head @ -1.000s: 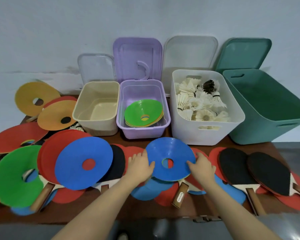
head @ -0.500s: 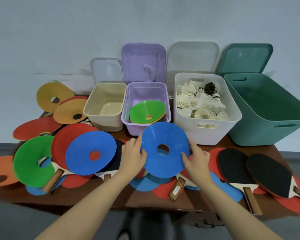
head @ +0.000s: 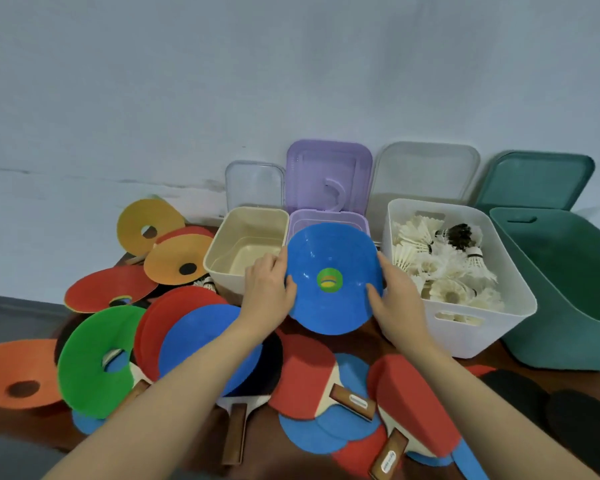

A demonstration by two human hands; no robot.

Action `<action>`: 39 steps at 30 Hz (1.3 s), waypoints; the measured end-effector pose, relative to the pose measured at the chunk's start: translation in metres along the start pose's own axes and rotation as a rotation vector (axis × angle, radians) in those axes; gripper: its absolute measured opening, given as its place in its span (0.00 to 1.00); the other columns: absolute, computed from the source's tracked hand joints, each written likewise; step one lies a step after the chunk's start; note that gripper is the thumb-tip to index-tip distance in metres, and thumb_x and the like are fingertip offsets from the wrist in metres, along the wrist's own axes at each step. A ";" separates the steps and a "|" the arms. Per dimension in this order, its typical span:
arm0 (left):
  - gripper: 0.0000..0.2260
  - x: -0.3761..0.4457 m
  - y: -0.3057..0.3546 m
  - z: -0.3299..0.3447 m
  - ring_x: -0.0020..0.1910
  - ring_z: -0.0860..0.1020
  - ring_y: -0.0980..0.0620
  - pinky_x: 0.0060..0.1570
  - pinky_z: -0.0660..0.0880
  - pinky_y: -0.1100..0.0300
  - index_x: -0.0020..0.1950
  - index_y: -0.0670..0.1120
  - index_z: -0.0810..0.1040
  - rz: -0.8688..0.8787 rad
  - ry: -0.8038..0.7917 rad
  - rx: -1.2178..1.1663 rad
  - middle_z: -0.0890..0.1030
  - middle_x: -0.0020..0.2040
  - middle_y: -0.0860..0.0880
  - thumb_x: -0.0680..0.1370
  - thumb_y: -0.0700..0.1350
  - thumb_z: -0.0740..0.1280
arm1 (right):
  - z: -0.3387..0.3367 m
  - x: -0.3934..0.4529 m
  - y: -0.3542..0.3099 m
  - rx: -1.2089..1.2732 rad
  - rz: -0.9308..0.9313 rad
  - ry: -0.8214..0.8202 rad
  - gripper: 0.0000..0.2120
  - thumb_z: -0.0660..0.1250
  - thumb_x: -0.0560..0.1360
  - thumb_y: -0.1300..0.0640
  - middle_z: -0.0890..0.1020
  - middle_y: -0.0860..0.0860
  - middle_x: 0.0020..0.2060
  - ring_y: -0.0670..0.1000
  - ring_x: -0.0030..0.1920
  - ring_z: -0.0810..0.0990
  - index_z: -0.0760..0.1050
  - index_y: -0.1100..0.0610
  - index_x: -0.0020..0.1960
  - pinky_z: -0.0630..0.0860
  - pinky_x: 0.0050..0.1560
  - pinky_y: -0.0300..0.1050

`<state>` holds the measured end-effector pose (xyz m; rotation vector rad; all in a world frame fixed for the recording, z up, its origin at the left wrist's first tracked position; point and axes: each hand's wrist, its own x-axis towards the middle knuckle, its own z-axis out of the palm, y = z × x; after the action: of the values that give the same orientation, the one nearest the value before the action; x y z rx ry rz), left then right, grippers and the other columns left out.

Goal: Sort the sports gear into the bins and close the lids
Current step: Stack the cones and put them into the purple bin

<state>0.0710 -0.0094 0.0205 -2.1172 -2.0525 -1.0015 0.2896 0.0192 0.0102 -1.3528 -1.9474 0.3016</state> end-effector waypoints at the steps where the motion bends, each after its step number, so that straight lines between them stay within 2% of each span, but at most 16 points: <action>1: 0.28 0.010 -0.004 0.003 0.39 0.73 0.40 0.40 0.72 0.48 0.67 0.37 0.71 0.003 -0.012 -0.003 0.73 0.40 0.42 0.70 0.46 0.54 | 0.003 0.010 0.000 -0.020 0.010 0.009 0.31 0.65 0.72 0.61 0.79 0.57 0.50 0.58 0.50 0.75 0.61 0.56 0.74 0.72 0.48 0.51; 4: 0.25 0.043 -0.021 0.015 0.38 0.74 0.40 0.38 0.72 0.49 0.65 0.37 0.73 0.017 -0.047 -0.013 0.74 0.39 0.41 0.69 0.44 0.57 | 0.018 0.040 0.003 -0.033 0.066 0.021 0.29 0.62 0.71 0.59 0.78 0.56 0.50 0.57 0.50 0.75 0.64 0.55 0.72 0.73 0.49 0.51; 7: 0.24 0.076 -0.037 0.034 0.37 0.75 0.38 0.37 0.69 0.50 0.63 0.38 0.75 -0.010 -0.123 -0.015 0.74 0.39 0.40 0.67 0.39 0.61 | 0.044 0.063 0.002 0.017 0.162 -0.004 0.26 0.62 0.71 0.62 0.78 0.55 0.51 0.58 0.52 0.76 0.67 0.53 0.68 0.73 0.50 0.51; 12: 0.24 0.115 -0.064 0.066 0.47 0.72 0.38 0.46 0.66 0.51 0.69 0.41 0.69 -0.024 -0.254 -0.045 0.73 0.46 0.39 0.72 0.37 0.62 | 0.077 0.094 0.008 -0.133 0.276 -0.044 0.26 0.62 0.73 0.63 0.76 0.57 0.52 0.61 0.53 0.74 0.65 0.56 0.70 0.73 0.51 0.56; 15: 0.24 0.130 -0.072 0.083 0.54 0.70 0.40 0.52 0.64 0.52 0.72 0.44 0.63 0.004 -0.347 0.037 0.71 0.54 0.42 0.76 0.43 0.62 | 0.085 0.105 0.018 -0.258 0.368 -0.107 0.23 0.62 0.75 0.61 0.74 0.59 0.55 0.61 0.55 0.72 0.64 0.60 0.69 0.72 0.53 0.55; 18: 0.29 0.135 -0.081 0.096 0.64 0.63 0.41 0.61 0.60 0.51 0.75 0.45 0.54 0.080 -0.502 0.229 0.61 0.68 0.43 0.77 0.53 0.60 | 0.092 0.105 0.029 -0.396 0.460 -0.239 0.22 0.63 0.76 0.55 0.69 0.60 0.62 0.62 0.59 0.68 0.65 0.61 0.67 0.67 0.59 0.52; 20: 0.29 0.133 -0.088 0.098 0.67 0.59 0.42 0.64 0.58 0.50 0.75 0.46 0.54 0.126 -0.554 0.260 0.56 0.73 0.44 0.78 0.54 0.59 | 0.094 0.100 0.032 -0.427 0.477 -0.295 0.22 0.63 0.76 0.53 0.67 0.60 0.64 0.63 0.60 0.68 0.66 0.61 0.66 0.66 0.60 0.52; 22: 0.26 0.128 -0.093 0.093 0.68 0.59 0.43 0.64 0.57 0.51 0.75 0.46 0.56 0.153 -0.545 0.245 0.57 0.73 0.45 0.79 0.53 0.58 | 0.095 0.094 0.031 -0.425 0.437 -0.282 0.20 0.63 0.76 0.53 0.69 0.61 0.62 0.64 0.59 0.69 0.69 0.62 0.65 0.67 0.60 0.53; 27: 0.23 0.110 -0.097 0.064 0.67 0.63 0.44 0.62 0.58 0.52 0.72 0.46 0.63 0.166 -0.433 0.150 0.66 0.69 0.46 0.78 0.51 0.56 | 0.097 0.074 0.016 -0.307 0.252 -0.151 0.16 0.65 0.75 0.58 0.76 0.61 0.56 0.63 0.55 0.74 0.75 0.65 0.60 0.72 0.56 0.56; 30: 0.25 0.090 -0.095 0.039 0.66 0.65 0.42 0.62 0.59 0.51 0.71 0.44 0.65 0.146 -0.406 0.122 0.67 0.69 0.44 0.76 0.52 0.53 | 0.095 0.058 -0.004 -0.218 0.140 -0.105 0.17 0.61 0.74 0.55 0.78 0.58 0.53 0.61 0.52 0.76 0.77 0.62 0.58 0.75 0.51 0.53; 34: 0.31 0.056 -0.094 0.010 0.60 0.73 0.38 0.58 0.67 0.46 0.65 0.41 0.74 0.132 -0.358 0.112 0.75 0.62 0.40 0.69 0.54 0.48 | 0.094 0.034 -0.027 -0.094 0.048 -0.079 0.15 0.61 0.74 0.57 0.78 0.55 0.50 0.57 0.50 0.77 0.76 0.61 0.58 0.77 0.49 0.53; 37: 0.29 0.027 -0.096 -0.011 0.65 0.68 0.42 0.63 0.61 0.49 0.69 0.44 0.69 0.075 -0.360 0.167 0.71 0.66 0.43 0.72 0.53 0.48 | 0.094 0.013 -0.041 -0.006 -0.001 -0.077 0.16 0.60 0.75 0.56 0.78 0.53 0.48 0.54 0.48 0.78 0.76 0.60 0.58 0.77 0.47 0.50; 39: 0.24 0.008 -0.100 -0.023 0.67 0.65 0.46 0.65 0.57 0.52 0.71 0.45 0.66 0.017 -0.350 0.166 0.68 0.68 0.46 0.77 0.51 0.54 | 0.097 -0.003 -0.051 0.034 -0.025 -0.093 0.14 0.60 0.75 0.56 0.78 0.51 0.44 0.52 0.44 0.78 0.77 0.59 0.56 0.75 0.41 0.47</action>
<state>-0.0301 0.0003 0.0020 -2.3488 -2.1629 -0.4621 0.1877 0.0158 -0.0305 -1.3130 -2.0250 0.3902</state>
